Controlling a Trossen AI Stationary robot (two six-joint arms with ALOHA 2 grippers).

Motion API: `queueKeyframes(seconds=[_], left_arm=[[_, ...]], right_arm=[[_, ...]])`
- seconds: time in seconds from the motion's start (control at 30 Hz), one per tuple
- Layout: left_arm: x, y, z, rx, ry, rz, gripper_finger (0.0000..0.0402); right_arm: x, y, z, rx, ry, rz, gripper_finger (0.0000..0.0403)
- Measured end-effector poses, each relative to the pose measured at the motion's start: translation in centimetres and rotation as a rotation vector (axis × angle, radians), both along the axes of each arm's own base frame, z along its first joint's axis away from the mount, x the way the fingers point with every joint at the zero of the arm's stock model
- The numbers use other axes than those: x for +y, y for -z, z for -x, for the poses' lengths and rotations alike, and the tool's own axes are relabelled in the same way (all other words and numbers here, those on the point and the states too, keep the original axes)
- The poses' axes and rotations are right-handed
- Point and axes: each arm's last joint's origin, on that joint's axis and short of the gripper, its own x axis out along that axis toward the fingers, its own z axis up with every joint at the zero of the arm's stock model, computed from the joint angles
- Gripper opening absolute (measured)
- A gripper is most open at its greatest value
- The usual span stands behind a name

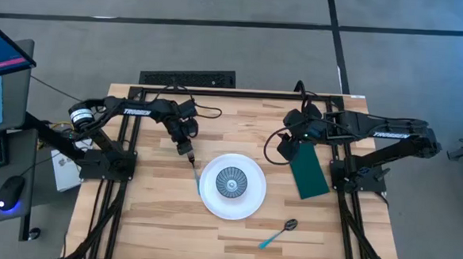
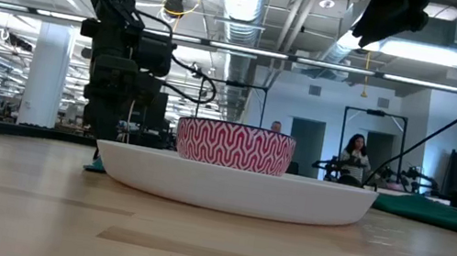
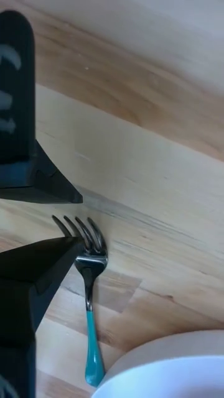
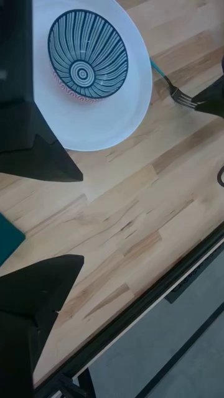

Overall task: Set table place
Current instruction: Put the blue fork on the right side of the white plate

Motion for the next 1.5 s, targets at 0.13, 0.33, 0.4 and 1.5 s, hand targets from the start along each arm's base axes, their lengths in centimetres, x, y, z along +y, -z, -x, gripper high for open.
queueKeyframes(seconds=[0.13,0.33,0.4,1.5], left_arm=[[-0.4,0.0,-0.4,-0.014,0.03,-0.021,0.0085],[-0.8,0.0,-0.6,-0.004,0.055,-0.044,0.0032],[-0.8,0.0,-0.7,-0.011,0.057,-0.039,0.0011],[4.7,-10.8,-3.1,-0.109,0.091,-0.307,0.0002]], right_arm=[[0.0,0.0,0.0,0.0,0.0,0.0,0.0225],[0.0,0.0,0.0,0.001,0.0,0.0,0.0225],[0.0,0.0,0.0,0.001,0.0,0.0,0.0225],[-2.1,8.3,-10.2,0.11,0.031,0.071,0.0225]])
